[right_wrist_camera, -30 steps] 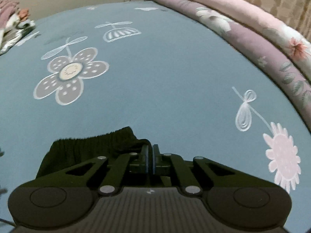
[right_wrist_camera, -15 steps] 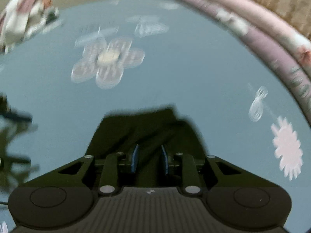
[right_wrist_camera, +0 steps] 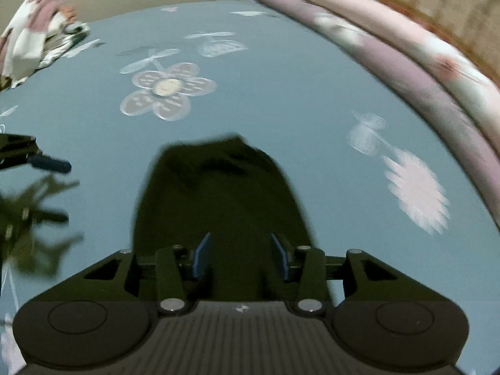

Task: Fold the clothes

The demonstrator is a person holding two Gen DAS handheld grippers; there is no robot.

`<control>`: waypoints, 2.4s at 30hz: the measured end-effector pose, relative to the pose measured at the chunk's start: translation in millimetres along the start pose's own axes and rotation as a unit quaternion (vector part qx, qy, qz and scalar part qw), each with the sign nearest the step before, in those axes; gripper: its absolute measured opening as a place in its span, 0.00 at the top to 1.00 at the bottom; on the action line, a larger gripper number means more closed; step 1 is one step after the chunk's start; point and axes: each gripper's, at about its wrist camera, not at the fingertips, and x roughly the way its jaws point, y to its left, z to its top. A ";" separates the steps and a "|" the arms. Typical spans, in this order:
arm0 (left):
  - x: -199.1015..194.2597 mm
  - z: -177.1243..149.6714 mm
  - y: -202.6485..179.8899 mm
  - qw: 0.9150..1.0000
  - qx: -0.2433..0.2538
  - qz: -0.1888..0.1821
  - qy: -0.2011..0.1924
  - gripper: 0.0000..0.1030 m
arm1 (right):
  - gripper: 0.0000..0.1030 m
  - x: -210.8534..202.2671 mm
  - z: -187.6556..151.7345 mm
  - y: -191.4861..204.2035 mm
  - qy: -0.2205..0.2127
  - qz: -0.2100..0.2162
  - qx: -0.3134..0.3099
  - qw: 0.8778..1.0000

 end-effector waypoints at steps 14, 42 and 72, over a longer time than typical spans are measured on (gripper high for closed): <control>8.5 17.5 -100.7 0.994 0.049 -0.071 0.064 0.32 | 0.54 -36.1 -168.0 -125.6 0.032 -0.032 0.147 0.988; 19.7 13.1 -118.1 0.990 0.078 -0.030 0.113 0.32 | 0.62 -53.3 -175.7 -127.5 -0.039 -0.009 0.159 0.986; 91.8 48.2 -133.2 0.986 0.143 -0.030 0.078 0.29 | 0.24 -69.3 -258.7 12.4 0.052 0.050 0.283 0.956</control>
